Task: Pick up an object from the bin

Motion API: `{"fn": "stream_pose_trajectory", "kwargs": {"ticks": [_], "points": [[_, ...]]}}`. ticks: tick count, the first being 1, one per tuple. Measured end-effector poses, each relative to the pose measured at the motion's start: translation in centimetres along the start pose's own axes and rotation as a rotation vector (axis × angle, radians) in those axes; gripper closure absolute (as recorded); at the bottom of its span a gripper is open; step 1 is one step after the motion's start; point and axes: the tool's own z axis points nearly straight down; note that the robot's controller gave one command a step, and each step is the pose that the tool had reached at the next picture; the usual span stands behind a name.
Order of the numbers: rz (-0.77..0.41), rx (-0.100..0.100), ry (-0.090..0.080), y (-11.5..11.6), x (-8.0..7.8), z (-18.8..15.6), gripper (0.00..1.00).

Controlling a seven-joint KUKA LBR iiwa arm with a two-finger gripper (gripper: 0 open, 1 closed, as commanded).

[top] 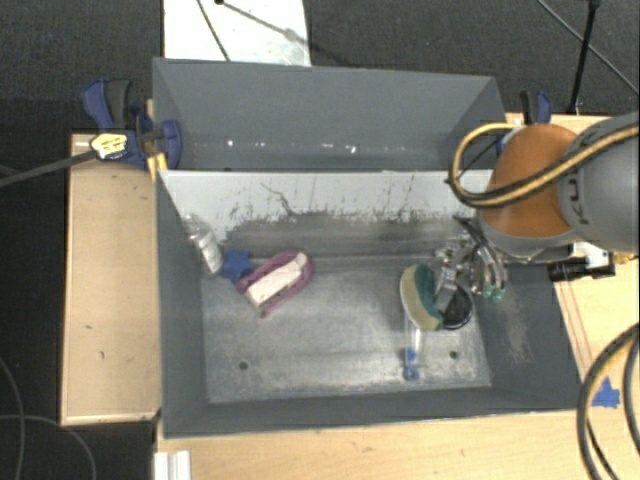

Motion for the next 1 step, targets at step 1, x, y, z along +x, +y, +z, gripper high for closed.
{"fn": "stream_pose_trajectory", "kwargs": {"ticks": [1], "points": [[-0.028, 0.0, 0.007, -0.45, -0.69, -15.65, 1.0]]}}
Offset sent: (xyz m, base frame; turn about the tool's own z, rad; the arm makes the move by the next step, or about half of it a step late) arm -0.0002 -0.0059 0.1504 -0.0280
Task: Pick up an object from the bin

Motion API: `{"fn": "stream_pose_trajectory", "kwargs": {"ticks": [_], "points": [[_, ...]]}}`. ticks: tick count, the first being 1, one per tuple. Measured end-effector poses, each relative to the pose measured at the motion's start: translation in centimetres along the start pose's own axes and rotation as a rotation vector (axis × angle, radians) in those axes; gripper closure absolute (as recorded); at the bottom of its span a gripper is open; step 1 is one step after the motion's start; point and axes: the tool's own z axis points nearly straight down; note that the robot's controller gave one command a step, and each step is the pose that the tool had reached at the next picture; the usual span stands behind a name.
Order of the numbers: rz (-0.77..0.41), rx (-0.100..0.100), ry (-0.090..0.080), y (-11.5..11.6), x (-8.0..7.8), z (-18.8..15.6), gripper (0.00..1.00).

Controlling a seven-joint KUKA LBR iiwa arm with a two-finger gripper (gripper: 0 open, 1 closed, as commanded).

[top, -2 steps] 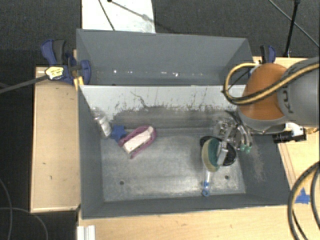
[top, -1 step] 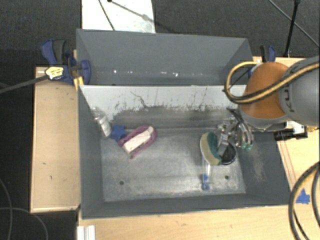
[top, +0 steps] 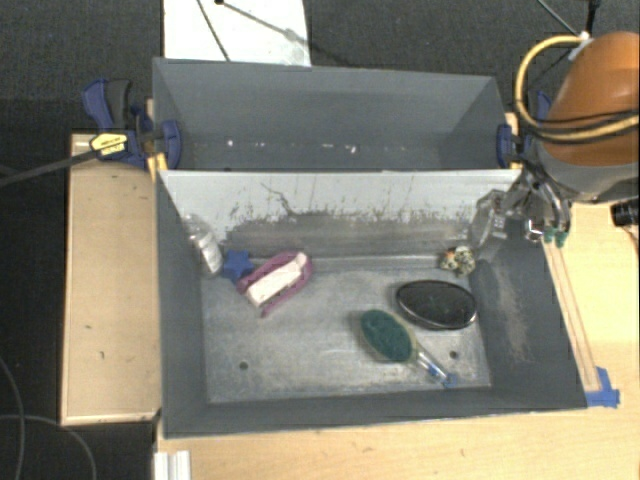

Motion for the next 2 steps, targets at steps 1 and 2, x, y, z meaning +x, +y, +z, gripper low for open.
{"fn": "stream_pose_trajectory", "kwargs": {"ticks": [1, 2], "points": [[-0.002, 0.002, 0.009, 0.0, 0.2, 0.5, 0.0], [-0.105, 0.002, 0.019, -2.6, 3.4, 9.3, 0.0]]}}
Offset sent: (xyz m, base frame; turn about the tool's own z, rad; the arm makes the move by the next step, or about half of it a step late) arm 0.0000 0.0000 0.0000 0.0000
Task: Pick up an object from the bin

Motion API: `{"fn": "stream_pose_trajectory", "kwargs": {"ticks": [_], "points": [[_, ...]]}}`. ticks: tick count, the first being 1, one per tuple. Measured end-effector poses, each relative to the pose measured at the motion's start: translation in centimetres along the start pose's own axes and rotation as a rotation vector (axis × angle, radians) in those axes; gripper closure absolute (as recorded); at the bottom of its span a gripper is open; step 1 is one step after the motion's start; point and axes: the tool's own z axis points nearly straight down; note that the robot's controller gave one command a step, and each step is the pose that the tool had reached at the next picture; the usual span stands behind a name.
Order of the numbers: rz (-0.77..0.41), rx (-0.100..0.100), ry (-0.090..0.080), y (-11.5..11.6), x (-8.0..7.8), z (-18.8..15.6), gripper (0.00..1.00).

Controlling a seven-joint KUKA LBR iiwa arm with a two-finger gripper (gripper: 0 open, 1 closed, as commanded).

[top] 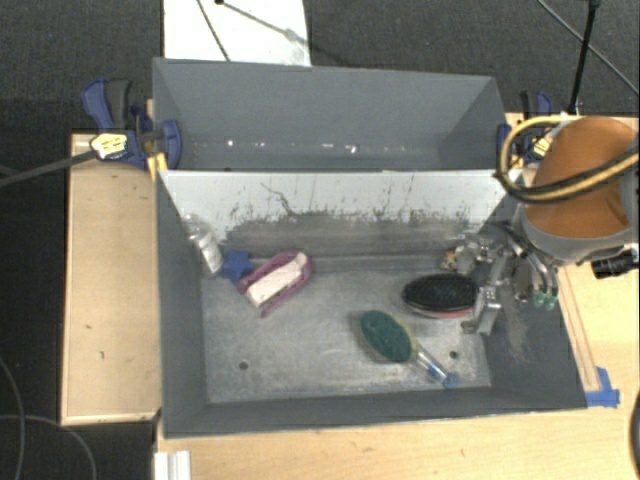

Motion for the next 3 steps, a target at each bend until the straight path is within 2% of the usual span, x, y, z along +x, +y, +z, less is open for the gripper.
{"fn": "stream_pose_trajectory", "kwargs": {"ticks": [1, 2, 3], "points": [[-0.019, -0.001, -0.004, 1.8, -3.3, 8.1, 0.0], [-0.021, 0.0, -0.009, 1.7, -3.4, 7.7, 1.0], [-0.018, 0.0, -0.016, 2.1, 0.0, -4.3, 1.0]]}}
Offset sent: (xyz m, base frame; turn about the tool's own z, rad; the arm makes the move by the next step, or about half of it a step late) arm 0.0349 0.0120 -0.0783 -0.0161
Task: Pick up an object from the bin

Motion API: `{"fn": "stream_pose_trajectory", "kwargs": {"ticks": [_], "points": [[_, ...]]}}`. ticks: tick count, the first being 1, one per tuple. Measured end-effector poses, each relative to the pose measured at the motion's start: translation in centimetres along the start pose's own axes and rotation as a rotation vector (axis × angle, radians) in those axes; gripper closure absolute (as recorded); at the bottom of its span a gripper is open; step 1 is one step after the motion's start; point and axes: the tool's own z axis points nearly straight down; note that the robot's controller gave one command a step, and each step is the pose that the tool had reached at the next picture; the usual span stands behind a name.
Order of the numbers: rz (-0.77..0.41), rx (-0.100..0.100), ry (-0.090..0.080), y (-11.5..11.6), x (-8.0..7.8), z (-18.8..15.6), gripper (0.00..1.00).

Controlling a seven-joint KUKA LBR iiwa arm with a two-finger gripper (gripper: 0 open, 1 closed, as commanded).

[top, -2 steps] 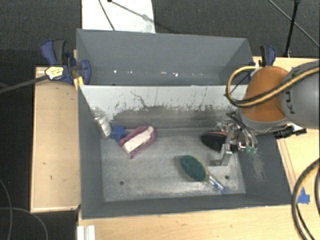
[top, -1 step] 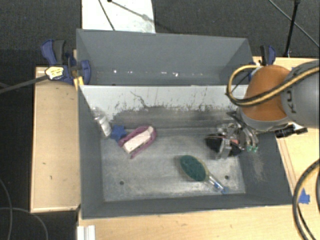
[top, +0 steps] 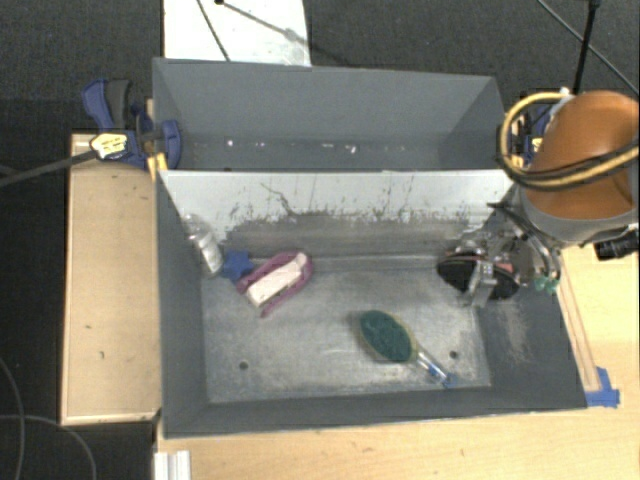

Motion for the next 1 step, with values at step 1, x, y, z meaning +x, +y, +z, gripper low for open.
{"fn": "stream_pose_trajectory", "kwargs": {"ticks": [1], "points": [[-0.211, 0.002, 0.002, -3.33, 1.67, -7.43, 1.0]]}}
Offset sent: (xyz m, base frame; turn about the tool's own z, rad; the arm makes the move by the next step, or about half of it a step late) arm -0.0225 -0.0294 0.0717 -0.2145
